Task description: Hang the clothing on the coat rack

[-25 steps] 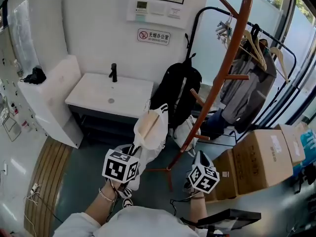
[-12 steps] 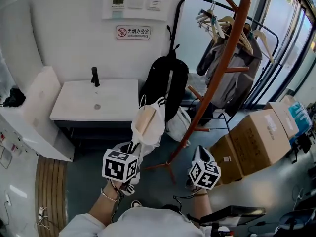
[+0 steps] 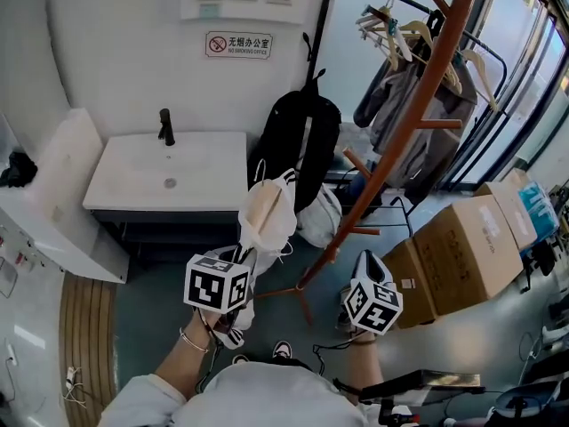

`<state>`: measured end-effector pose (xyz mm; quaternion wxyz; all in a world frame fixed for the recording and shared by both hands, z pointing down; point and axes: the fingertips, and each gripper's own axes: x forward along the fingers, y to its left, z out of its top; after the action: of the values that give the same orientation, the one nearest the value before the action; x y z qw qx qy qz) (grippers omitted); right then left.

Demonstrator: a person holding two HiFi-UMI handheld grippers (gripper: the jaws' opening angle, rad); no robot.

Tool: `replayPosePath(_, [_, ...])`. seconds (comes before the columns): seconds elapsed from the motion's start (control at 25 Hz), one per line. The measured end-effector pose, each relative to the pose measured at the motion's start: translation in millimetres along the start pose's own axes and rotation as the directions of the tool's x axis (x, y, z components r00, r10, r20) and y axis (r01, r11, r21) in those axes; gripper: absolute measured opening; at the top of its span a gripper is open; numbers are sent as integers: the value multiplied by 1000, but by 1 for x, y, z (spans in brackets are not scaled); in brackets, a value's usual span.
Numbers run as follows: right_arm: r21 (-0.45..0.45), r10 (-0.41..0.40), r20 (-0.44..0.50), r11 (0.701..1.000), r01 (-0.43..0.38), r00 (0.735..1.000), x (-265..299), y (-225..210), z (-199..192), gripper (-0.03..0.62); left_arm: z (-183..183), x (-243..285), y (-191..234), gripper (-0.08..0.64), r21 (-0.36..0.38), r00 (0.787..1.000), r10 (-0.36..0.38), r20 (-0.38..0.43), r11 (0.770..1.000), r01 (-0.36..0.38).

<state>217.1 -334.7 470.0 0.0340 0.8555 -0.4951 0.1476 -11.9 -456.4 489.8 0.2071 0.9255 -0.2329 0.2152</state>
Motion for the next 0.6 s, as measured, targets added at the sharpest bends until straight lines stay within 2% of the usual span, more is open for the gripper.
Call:
replayPosePath(0.12, [-2, 2, 5, 1000, -2, 1000, 3, -3, 5, 23, 8, 5, -2, 18, 8, 1000, 7, -16, 1000, -6])
replayPosePath(0.32, [-2, -4, 8, 1000, 4, 1000, 9, -14, 9, 23, 25, 16, -15, 18, 35, 999, -23, -47, 999, 24])
replayPosePath(0.6, [-10, -4, 25, 1000, 5, 1000, 18, -23, 24, 23, 59, 25, -22, 18, 92, 1000, 0, -21, 996, 2])
